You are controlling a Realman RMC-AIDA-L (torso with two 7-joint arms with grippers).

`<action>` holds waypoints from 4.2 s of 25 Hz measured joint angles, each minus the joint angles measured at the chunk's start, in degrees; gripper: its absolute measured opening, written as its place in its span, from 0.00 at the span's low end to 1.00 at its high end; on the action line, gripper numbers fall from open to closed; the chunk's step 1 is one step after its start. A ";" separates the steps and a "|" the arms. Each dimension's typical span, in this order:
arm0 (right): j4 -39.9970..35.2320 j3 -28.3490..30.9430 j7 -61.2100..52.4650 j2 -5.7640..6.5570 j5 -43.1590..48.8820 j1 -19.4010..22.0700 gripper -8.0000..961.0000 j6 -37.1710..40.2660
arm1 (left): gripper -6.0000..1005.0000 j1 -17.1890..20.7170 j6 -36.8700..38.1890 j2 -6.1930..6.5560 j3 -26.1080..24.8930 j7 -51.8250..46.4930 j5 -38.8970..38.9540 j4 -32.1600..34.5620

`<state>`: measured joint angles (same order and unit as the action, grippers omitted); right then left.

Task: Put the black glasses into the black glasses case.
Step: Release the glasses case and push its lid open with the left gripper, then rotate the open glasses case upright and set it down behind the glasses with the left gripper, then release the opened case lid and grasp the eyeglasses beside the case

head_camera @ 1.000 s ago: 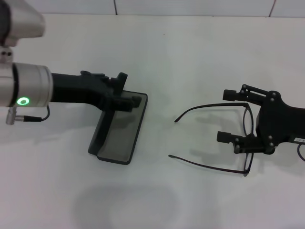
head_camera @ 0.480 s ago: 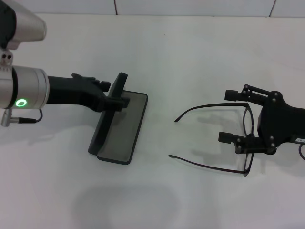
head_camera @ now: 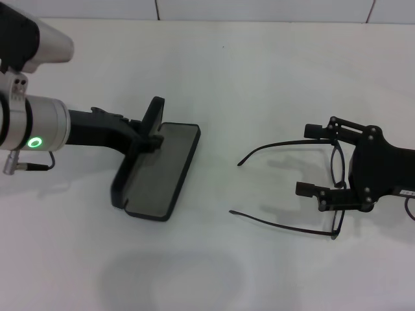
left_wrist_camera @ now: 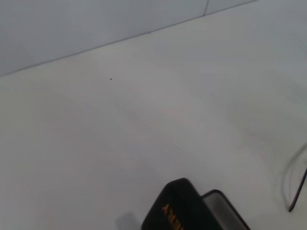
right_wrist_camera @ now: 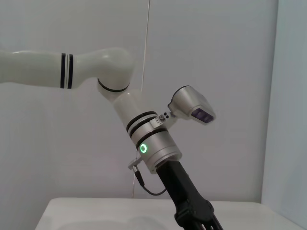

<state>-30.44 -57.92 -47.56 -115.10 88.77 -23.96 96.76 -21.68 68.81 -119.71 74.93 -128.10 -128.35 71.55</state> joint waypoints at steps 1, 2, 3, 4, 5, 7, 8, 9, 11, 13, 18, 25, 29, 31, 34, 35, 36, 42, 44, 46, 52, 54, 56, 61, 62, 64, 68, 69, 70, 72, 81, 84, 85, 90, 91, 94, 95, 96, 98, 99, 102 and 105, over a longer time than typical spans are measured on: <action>0.00 0.00 0.05 -0.01 0.00 0.00 0.92 0.00 | 0.60 -0.16 0.04 0.06 -0.06 -0.85 -0.20 0.00; 0.00 0.00 0.09 -0.02 0.00 0.00 0.92 0.00 | 0.56 -0.39 0.12 0.12 -0.24 -1.61 -0.37 -0.01; 0.00 0.00 0.25 -0.03 0.00 0.00 0.92 0.00 | 0.51 -0.58 0.22 0.18 -0.41 -2.25 -0.53 -0.05; 0.00 0.00 0.37 -0.03 0.00 0.02 0.92 0.00 | 0.47 -0.84 0.28 0.25 -0.63 -2.75 -0.61 -0.09; 0.00 0.00 0.49 -0.03 0.00 0.04 0.92 0.00 | 0.43 -1.00 0.35 0.31 -0.68 -2.86 -0.65 -0.13; 0.00 0.00 0.60 -0.03 0.00 0.07 0.92 0.00 | 0.37 -1.48 0.51 0.42 -0.58 -2.89 -0.89 -0.16; 0.00 0.00 0.73 -0.04 0.00 0.09 0.92 0.00 | 0.35 -1.70 0.54 0.43 -0.49 -2.87 -1.15 -0.17; 0.01 -0.01 1.01 -0.03 0.00 0.13 0.92 0.08 | 0.34 -1.96 0.57 0.45 -0.38 -2.79 -1.50 -0.23; 0.02 -0.21 1.59 0.00 0.00 0.26 0.92 0.30 | 0.31 -2.91 0.60 0.48 -0.26 -2.44 -2.68 -0.62; 0.03 -0.55 2.08 0.02 0.08 0.39 0.92 0.50 | 0.28 -4.80 0.63 0.49 -0.37 -1.93 -3.81 -1.73; 1.30 -0.71 4.15 -0.08 0.90 0.63 0.92 1.58 | 0.22 -11.53 -0.01 0.72 -0.78 3.50 -4.02 -4.38; 4.91 -0.70 7.38 -0.17 0.95 0.57 0.92 1.93 | 0.22 -23.24 -4.97 0.16 0.06 14.06 -4.13 -11.43; 6.94 -0.49 9.37 -0.20 0.91 0.76 0.92 2.40 | 0.22 -27.76 -9.71 -0.03 3.74 19.48 -3.82 -18.30; 7.40 -0.44 9.62 -0.21 0.88 0.88 0.92 2.42 | 0.23 -28.09 -12.14 -0.10 7.57 20.68 -3.65 -19.23; 7.48 -0.28 10.11 -0.21 0.59 1.58 0.92 2.43 | 0.23 -28.09 -14.05 -0.20 12.64 22.51 -2.70 -19.14; 7.49 -0.14 10.66 -0.21 0.40 2.01 0.92 2.49 | 0.23 -28.10 -14.40 -0.22 14.23 22.98 -2.04 -18.88; 7.49 -0.14 10.66 -0.21 0.40 2.01 0.92 2.49 | 0.24 -28.13 -14.50 -0.22 15.00 23.12 -1.65 -18.71; 7.50 -0.15 10.89 -0.21 0.36 2.31 0.92 2.64 | 0.25 -28.18 -13.04 -0.25 17.52 23.91 0.69 -17.88; 7.51 -0.17 10.90 -0.20 0.34 2.33 0.92 2.64 | 0.25 -27.94 -12.98 -0.31 18.60 24.02 0.72 -17.77; 7.51 -0.17 10.91 -0.12 0.34 2.34 0.92 2.64 | 0.26 -27.83 -13.13 -0.38 19.44 24.02 0.74 -17.76; 7.43 -0.17 10.92 0.00 0.34 2.34 0.92 2.64 | 0.27 -27.68 -13.24 -0.44 20.27 23.65 1.03 -17.25; 7.42 -0.17 10.92 0.04 0.34 2.34 0.92 2.63 | 0.30 -26.77 -13.27 -0.44 20.11 23.52 2.04 -15.68; 7.41 0.10 11.02 0.08 0.34 2.34 0.92 2.42 | 0.36 -24.91 -13.60 -0.41 19.39 23.68 4.11 -13.16; 6.20 4.31 11.81 -0.19 0.25 1.88 0.92 2.86 | 0.58 -19.12 -16.48 -0.40 16.92 31.26 22.79 -12.37; 4.26 5.07 10.68 -0.16 0.27 1.75 0.92 3.08 | 0.58 -17.64 -16.68 -0.39 16.81 35.29 29.30 -13.71; -1.19 5.48 7.71 0.22 0.97 1.68 0.92 3.14 | 0.58 -14.20 -16.04 -0.39 16.87 44.50 43.62 -16.90; -19.20 4.98 -0.72 1.97 10.88 1.31 0.92 3.62 | 0.58 -9.08 -10.91 -0.21 16.52 54.54 60.42 -23.34; -23.92 5.00 -2.76 2.32 14.12 0.70 0.91 4.01 | 0.58 -8.30 -9.36 -0.16 16.40 56.12 63.17 -25.01; -27.36 5.04 -4.60 2.58 17.08 0.17 0.91 4.42 | 0.57 -7.21 -7.25 -0.12 16.40 58.47 66.19 -27.36; -36.26 5.07 -9.40 3.05 24.83 -2.16 0.91 5.99 | 0.57 -6.06 -4.92 -0.11 16.38 60.78 69.46 -29.80; -50.53 -1.30 -17.31 1.40 48.13 -15.40 0.90 16.04 | 0.57 -4.04 0.74 -0.28 16.38 67.08 78.37 -38.03; -51.14 -7.70 -17.49 -0.06 52.04 -16.10 0.90 13.31 | 0.57 -4.00 1.95 -0.24 16.38 69.13 81.58 -40.73; -51.17 -10.80 -17.61 -0.26 53.54 -16.08 0.90 11.89 | 0.57 -3.94 2.32 -0.23 16.38 70.05 82.59 -41.62; -51.46 -19.83 -18.41 -0.32 57.45 -15.79 0.88 9.44 | 0.57 -3.31 2.98 -0.19 16.37 72.09 84.81 -43.10; -51.61 -20.58 -18.44 -0.34 57.70 -15.81 0.88 9.42 | 0.57 -3.25 2.99 -0.17 16.33 72.17 85.07 -43.22; -51.48 -21.87 -18.29 -0.34 57.79 -15.92 0.87 9.30 | 0.57 -3.23 3.00 -0.06 16.23 72.29 85.45 -43.56; -51.26 -22.55 -18.29 -0.38 57.82 -15.96 0.86 9.03 | 0.57 -3.25 2.98 -0.04 16.23 72.37 85.47 -43.65; -50.92 -23.77 -18.38 -0.41 58.12 -15.97 0.86 8.05 | 0.57 -3.27 2.95 -0.02 16.23 72.48 85.49 -43.71; -50.59 -26.36 -18.73 -0.57 58.90 -15.42 0.84 5.12 | 0.57 -3.28 2.69 0.00 15.92 72.99 85.49 -43.95; -50.65 -28.14 -18.82 -0.66 59.29 -14.61 0.84 2.94 | 0.57 -3.29 2.65 0.00 15.75 73.23 85.49 -44.19; -51.11 -30.92 -18.71 -0.74 59.34 -13.40 0.82 0.37 | 0.57 -3.55 2.67 0.00 15.58 73.48 85.52 -44.97; -50.48 -32.42 -18.61 -0.77 59.33 -13.42 0.80 -0.27 | 0.57 -3.77 2.51 0.00 15.59 73.69 85.52 -45.14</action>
<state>-80.92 -90.34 -66.17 -115.87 148.11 -37.38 96.49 -25.45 71.32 -119.70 90.52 -54.41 -42.83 26.41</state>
